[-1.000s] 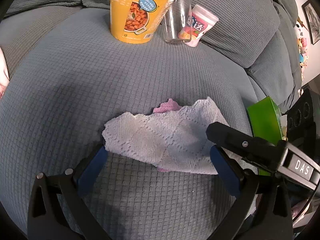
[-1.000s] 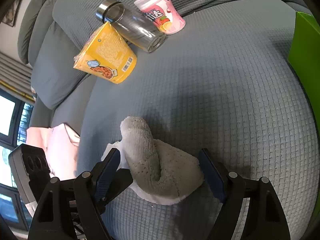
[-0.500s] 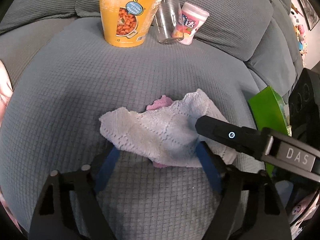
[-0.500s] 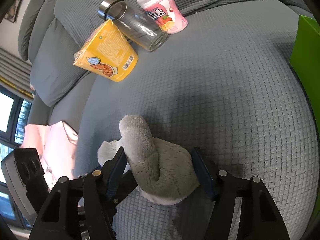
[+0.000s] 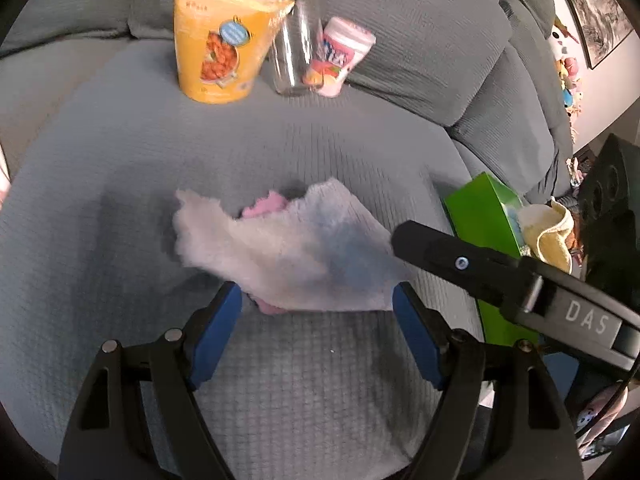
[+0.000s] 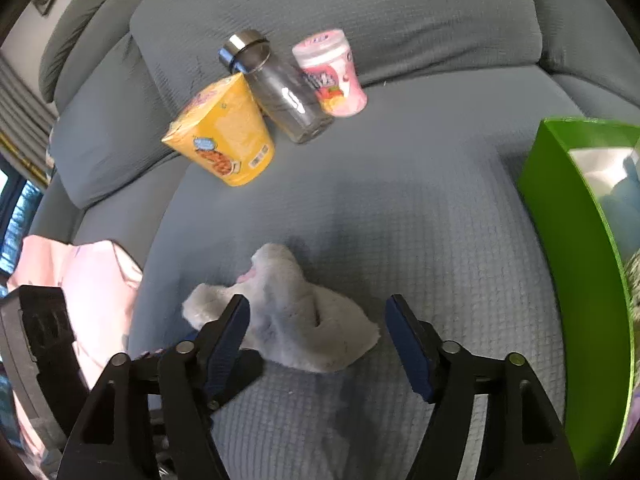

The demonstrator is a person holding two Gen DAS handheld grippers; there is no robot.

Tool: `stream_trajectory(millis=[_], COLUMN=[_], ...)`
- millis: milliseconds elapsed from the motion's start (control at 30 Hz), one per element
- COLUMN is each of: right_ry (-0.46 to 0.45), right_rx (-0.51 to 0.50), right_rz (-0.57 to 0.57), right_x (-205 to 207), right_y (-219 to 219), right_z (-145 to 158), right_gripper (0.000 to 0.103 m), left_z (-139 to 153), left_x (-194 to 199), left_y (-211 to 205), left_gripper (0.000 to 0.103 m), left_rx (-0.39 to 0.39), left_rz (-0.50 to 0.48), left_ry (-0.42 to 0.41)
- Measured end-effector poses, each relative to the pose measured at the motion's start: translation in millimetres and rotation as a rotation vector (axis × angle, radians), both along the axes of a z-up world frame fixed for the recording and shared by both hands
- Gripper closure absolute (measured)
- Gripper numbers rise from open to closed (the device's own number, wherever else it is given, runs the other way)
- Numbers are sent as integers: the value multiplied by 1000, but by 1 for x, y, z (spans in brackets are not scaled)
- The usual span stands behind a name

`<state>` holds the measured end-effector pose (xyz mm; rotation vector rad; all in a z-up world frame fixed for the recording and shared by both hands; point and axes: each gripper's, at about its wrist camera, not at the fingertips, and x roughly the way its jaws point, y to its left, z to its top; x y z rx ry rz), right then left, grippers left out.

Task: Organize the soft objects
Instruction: 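Grasp the grey towel with the left gripper while the right gripper holds it, then lift the grey towel off the sofa with both grippers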

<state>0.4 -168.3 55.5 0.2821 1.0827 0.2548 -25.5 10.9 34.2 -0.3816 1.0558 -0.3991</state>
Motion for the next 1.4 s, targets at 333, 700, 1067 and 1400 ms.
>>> stream_trajectory(millis=[333,700,1067,1400], right_ry=[139,101,72,-47], right_rx=[81,96,135,167], right_rz=[8,61,96,119], right_x=[13,17,19,10], right_y=[8,21,24,33], right_z=[-34,-43,-45,-28], right_gripper=[30,30,54,54], left_z=[-19,-21,-22,0], left_x=[7,5,-2,-16], left_y=[-10,-10,-20,-17], left_gripper=[32,67,83,87], left_rx=[6,-3,-48,19], left_rz=[-29,-31,-67,-48], left_ry=[66,55,38,-90])
